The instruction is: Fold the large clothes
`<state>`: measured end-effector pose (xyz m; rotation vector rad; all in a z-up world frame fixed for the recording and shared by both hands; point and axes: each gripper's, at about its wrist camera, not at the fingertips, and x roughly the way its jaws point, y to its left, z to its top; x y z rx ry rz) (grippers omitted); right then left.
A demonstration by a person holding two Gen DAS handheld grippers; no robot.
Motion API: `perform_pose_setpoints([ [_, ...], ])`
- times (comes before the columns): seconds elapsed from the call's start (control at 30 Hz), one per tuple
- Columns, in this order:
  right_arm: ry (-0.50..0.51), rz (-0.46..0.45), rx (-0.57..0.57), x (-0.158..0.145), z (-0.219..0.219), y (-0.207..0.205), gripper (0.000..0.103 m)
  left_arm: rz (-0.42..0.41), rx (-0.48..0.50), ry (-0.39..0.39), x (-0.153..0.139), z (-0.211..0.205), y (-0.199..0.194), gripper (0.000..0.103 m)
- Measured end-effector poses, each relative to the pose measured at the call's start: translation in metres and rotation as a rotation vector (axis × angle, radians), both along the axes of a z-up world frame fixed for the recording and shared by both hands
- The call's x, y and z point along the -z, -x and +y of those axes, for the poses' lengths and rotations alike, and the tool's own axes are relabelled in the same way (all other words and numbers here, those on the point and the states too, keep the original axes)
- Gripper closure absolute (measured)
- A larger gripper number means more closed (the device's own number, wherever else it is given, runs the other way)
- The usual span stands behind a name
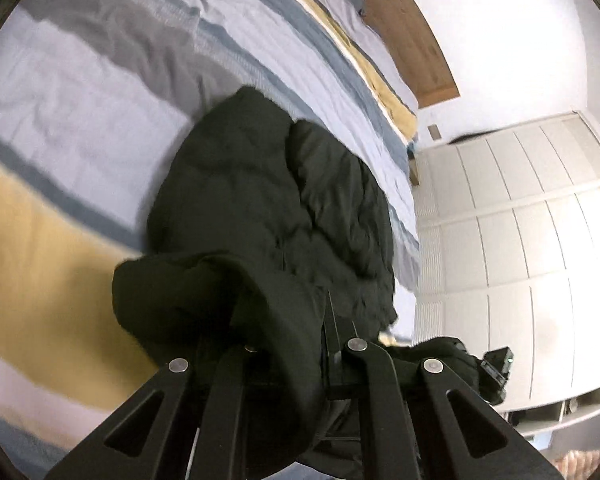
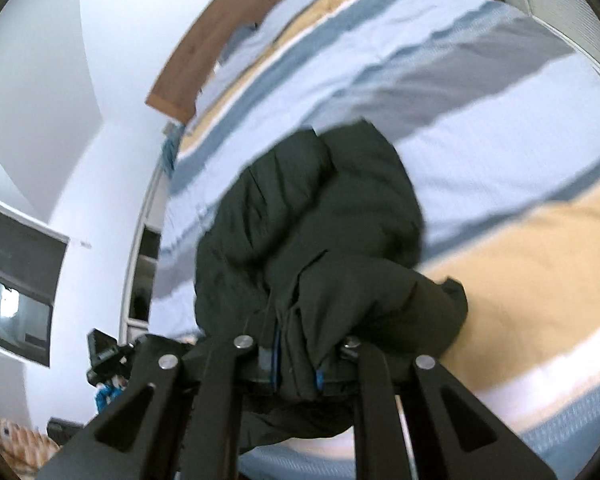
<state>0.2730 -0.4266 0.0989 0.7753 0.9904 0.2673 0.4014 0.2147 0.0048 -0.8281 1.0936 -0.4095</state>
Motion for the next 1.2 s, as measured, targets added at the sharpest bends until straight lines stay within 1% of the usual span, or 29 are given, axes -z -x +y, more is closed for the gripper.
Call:
perform_pose_setpoints([
  [0.07, -0.002, -0.015, 0.012, -0.004, 0.001, -0.019, 0.092, -0.002, -0.009, -0.014, 0.000, -0.006, -0.027, 0.093],
  [0.1, 0.013, -0.018, 0.017, -0.007, 0.001, -0.033, 0.092, 0.001, -0.017, -0.022, 0.001, -0.009, -0.038, 0.093],
  [0.17, 0.027, -0.013, 0.026, -0.011, -0.001, -0.050, 0.092, 0.006, -0.035, -0.024, -0.001, -0.011, -0.055, 0.093],
  [0.27, 0.039, 0.001, 0.051, -0.014, -0.004, -0.075, 0.092, 0.010, -0.051, -0.051, -0.006, -0.016, -0.080, 0.093],
  [0.4, 0.070, 0.035, 0.090, -0.011, -0.010, -0.093, 0.092, 0.023, -0.072, -0.067, -0.010, -0.016, -0.097, 0.093],
  [0.5, 0.082, 0.061, 0.118, -0.005, -0.014, -0.100, 0.092, 0.032, -0.080, -0.069, -0.008, -0.017, -0.102, 0.093],
  [0.7, 0.113, 0.149, 0.166, 0.015, -0.022, -0.117, 0.092, 0.026, -0.090, -0.053, -0.008, -0.013, -0.103, 0.093],
  [0.77, 0.110, 0.155, 0.181, 0.016, -0.021, -0.125, 0.092, 0.024, -0.107, -0.035, -0.010, -0.008, -0.106, 0.093],
  [0.83, 0.096, 0.140, 0.195, 0.013, -0.020, -0.131, 0.092, 0.019, -0.130, 0.002, -0.012, -0.002, -0.110, 0.093],
  [0.9, 0.063, 0.118, 0.226, 0.009, -0.022, -0.136, 0.092, 0.008, -0.146, 0.033, -0.014, 0.003, -0.116, 0.093],
  [0.97, 0.007, 0.106, 0.276, 0.011, -0.027, -0.141, 0.092, 0.009, -0.164, 0.056, -0.013, 0.006, -0.124, 0.093],
  [1.07, -0.024, 0.127, 0.324, 0.023, -0.034, -0.152, 0.091, 0.036, -0.204, 0.080, 0.004, 0.008, -0.144, 0.092],
  [1.2, -0.033, 0.158, 0.363, 0.044, -0.040, -0.172, 0.090, 0.068, -0.234, 0.075, 0.029, 0.004, -0.170, 0.092],
])
